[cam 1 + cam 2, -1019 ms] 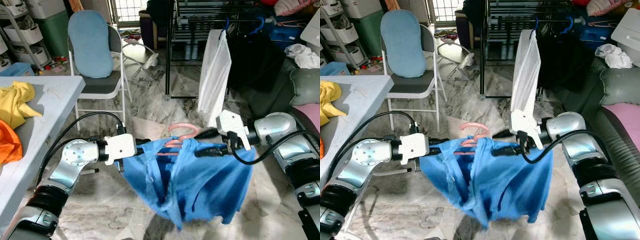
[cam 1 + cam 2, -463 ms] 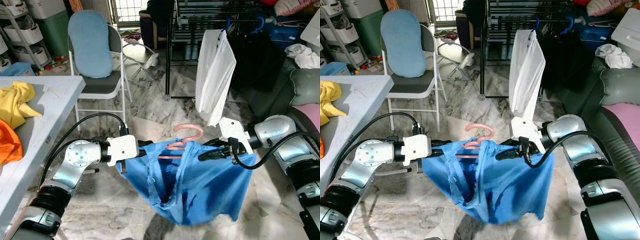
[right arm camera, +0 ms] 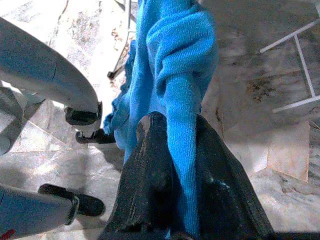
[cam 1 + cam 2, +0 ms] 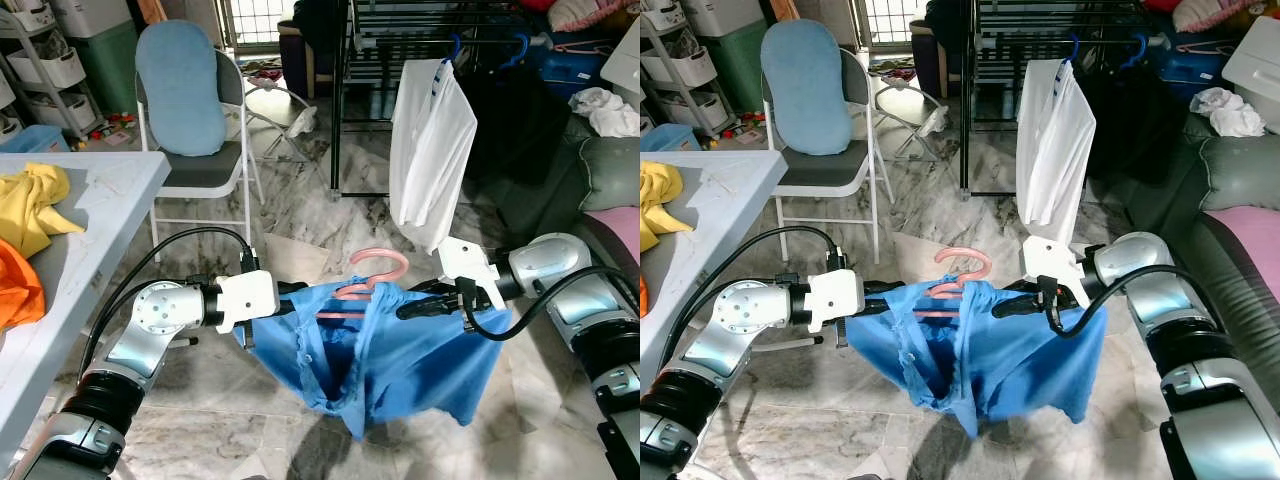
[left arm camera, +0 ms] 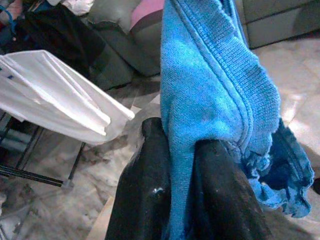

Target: Hang hanger

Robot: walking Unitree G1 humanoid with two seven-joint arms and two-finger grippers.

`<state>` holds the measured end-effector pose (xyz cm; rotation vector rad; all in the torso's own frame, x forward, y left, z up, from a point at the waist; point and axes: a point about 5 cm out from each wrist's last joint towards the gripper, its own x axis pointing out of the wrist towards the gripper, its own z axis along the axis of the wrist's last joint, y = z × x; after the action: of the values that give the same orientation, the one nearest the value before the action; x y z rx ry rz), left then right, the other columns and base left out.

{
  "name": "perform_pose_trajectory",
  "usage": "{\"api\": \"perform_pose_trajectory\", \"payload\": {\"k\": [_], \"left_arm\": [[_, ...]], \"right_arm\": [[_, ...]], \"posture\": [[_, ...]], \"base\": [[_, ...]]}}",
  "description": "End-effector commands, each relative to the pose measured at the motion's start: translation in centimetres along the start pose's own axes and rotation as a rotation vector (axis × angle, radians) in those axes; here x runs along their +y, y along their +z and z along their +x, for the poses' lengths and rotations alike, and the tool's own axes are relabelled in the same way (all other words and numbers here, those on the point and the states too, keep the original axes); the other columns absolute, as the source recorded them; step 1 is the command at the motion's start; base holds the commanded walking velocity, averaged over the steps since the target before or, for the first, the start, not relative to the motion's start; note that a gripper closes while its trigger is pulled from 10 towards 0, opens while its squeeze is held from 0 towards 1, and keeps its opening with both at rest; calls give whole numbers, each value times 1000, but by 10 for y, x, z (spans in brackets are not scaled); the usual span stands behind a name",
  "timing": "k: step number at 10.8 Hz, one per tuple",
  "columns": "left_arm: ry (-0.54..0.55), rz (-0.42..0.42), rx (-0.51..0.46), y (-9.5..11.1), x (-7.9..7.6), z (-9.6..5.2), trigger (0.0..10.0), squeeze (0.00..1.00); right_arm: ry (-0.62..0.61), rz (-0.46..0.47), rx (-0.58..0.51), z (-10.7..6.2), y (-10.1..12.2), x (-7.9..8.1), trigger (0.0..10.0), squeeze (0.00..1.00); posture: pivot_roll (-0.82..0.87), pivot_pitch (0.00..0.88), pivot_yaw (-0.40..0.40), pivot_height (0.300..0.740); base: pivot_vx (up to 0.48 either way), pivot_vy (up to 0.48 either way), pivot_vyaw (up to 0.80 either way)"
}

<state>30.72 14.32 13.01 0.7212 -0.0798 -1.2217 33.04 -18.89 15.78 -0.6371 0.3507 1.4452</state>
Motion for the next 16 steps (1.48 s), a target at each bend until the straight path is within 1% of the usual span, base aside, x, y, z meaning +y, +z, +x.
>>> {"api": "perform_pose_trajectory", "payload": {"k": [1, 2, 3, 4, 5, 7, 8, 9, 10, 11, 12, 13, 14, 15, 16], "left_arm": [[27, 31, -28, 7, 8, -1, 0, 0], [64, 23, 1, 4, 11, -2, 10000, 0], [119, 8, -8, 4, 15, -3, 10000, 1000], [160, 10, -28, 5, 17, -3, 10000, 1000], [155, 2, -29, 4, 12, -2, 10000, 1000], [150, -4, -37, 3, 8, 0, 10000, 1000], [138, 8, -53, 5, 6, 0, 10000, 1000], [128, 6, -77, 11, 3, 2, 10000, 1000], [119, 7, -86, 13, -1, 5, 10000, 1000], [145, -1, -86, 12, -2, 5, 10000, 1000], [275, -56, -98, 10, 4, 2, 10000, 1000], [449, -162, -69, 2, 8, -1, 10000, 1000], [558, -246, -76, 0, 6, -3, 10000, 1000], [673, -345, -109, 0, -1, -2, 10000, 1000], [739, -415, -127, -1, -4, -2, 10000, 1000]], "right_arm": [[-18, -16, -1, -1, 5, -4, 0, 0], [-108, -27, -58, 1, 11, -12, 0, 0], [-140, -15, -81, 3, 12, -14, 0, 0], [-159, -8, -81, 6, 10, -13, 0, 0], [-194, 14, -88, 9, 5, -12, 0, 0], [-259, 42, -75, 10, -1, -13, 0, 0], [-282, 56, -37, 11, -7, -13, 0, 0], [-320, 79, -24, 12, -12, -12, 0, 0], [-399, 96, -1, 14, -15, -15, 0, 0], [-488, 125, 13, 15, -17, -19, 0, 0], [-609, 198, 12, 16, -22, -23, 0, 0], [-730, 291, 3, 16, -29, -24, 0, 0], [-807, 355, -13, 17, -33, -24, 0, 0], [-904, 411, -48, 20, -34, -23, 0, 0], [-955, 434, -49, 21, -35, -23, 0, 0]], "posture": [[-12, 5, 18, 740], [-10, 6, 14, 740], [-10, 4, 11, 740], [-10, 4, 10, 740], [-14, 3, 5, 740], [-17, 0, 1, 740], [-19, 1, 1, 740], [-18, 0, -1, 740], [-20, 0, -1, 740], [-22, 0, 0, 740], [-27, 0, 6, 740], [-31, 2, 12, 740], [-35, 3, 16, 740], [-41, 3, 18, 740], [-41, 3, 19, 740]], "base": [[0, 0, 0], [0, 0, 0], [0, 0, 0], [0, 0, 0], [0, 0, 0], [0, 0, 0], [0, 0, 0], [0, 0, 0], [0, 0, 0], [0, 0, 0], [0, 0, 0], [0, 0, 0], [0, 0, 0], [0, 0, 0], [0, 0, 0]]}}
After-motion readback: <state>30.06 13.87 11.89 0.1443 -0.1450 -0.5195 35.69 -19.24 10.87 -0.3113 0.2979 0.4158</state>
